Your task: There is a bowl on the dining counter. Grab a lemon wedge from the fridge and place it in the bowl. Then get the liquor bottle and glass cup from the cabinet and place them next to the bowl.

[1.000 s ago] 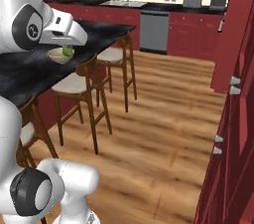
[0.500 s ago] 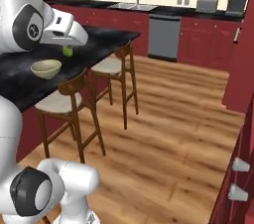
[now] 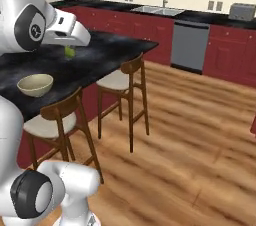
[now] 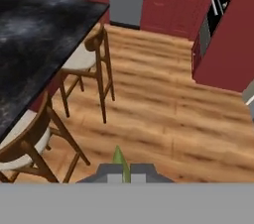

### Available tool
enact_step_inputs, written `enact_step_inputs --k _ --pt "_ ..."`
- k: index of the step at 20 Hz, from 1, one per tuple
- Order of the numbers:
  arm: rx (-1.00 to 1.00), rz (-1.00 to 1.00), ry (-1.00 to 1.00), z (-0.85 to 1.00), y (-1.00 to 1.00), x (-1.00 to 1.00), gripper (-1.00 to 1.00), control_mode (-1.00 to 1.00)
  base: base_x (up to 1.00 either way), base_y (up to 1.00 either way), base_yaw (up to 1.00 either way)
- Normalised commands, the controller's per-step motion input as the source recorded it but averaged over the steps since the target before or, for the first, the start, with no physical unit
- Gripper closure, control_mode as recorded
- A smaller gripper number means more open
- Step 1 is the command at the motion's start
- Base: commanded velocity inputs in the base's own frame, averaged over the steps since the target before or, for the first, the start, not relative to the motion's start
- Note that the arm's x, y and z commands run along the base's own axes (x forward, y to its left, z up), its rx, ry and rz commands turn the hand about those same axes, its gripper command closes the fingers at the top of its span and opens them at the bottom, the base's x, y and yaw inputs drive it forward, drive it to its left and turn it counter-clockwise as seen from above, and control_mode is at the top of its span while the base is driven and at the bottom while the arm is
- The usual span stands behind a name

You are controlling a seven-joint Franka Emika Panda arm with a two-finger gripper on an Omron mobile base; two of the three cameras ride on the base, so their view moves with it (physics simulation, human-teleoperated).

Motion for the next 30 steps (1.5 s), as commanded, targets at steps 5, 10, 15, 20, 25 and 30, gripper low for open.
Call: enact_step_inputs --k 5,10,15,20,25,30 --pt "0.00 0.00 0.00 0.00 0.00 0.00 1.00 1.00 1.00 0.00 0.40" --pt "0.00 0.00 0.00 0.00 0.00 0.00 1.00 1.00 0.87 0.00 0.51" --pt "0.00 0.00 0.00 0.00 0.00 0.00 1.00 1.00 0.50 0.00 0.62" --pt "0.00 0.00 0.00 0.00 0.00 0.00 1.00 1.00 0.21 0.01 0.67" --pt "0.00 0.00 0.00 0.00 0.00 0.00 1.00 1.00 0.58 -0.03 0.60" --pt "0.00 0.00 0.00 0.00 0.00 0.00 1.00 1.00 0.94 -0.30 0.46"
